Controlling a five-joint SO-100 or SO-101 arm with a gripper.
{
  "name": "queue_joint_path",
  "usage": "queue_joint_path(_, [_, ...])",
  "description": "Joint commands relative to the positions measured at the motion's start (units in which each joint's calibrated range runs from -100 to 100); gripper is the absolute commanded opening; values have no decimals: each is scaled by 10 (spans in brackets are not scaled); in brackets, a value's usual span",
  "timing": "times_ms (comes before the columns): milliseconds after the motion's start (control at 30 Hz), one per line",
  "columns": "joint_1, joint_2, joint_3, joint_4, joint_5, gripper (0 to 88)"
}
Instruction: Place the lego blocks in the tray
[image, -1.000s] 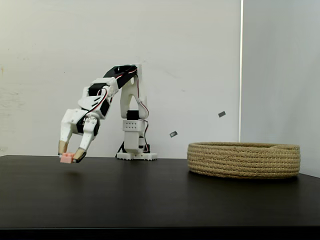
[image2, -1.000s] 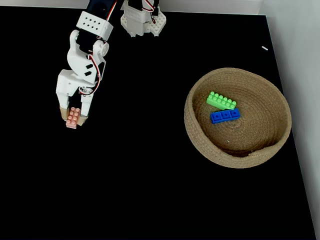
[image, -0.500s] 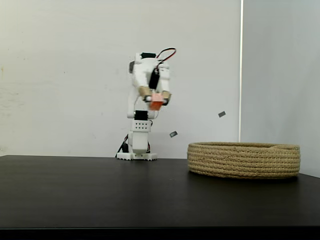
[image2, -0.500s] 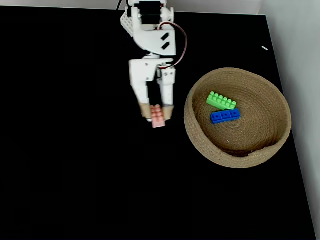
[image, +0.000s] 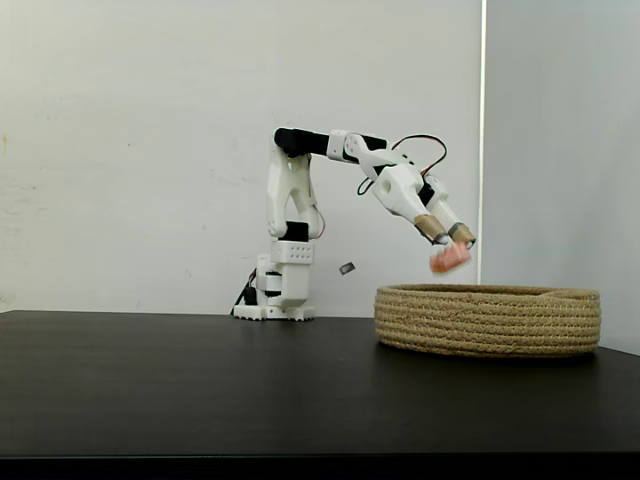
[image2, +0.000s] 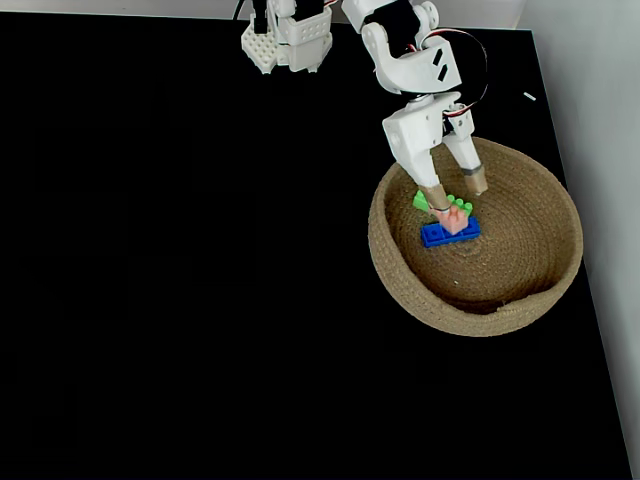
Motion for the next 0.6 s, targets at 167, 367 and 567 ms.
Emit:
queue_joint_path(167, [76,-105,25,-14,-14,373])
queue_joint_path(367, [210,-201,154,-48,-5,320])
queue_joint_path(567, [342,-332,368,-121,35,122])
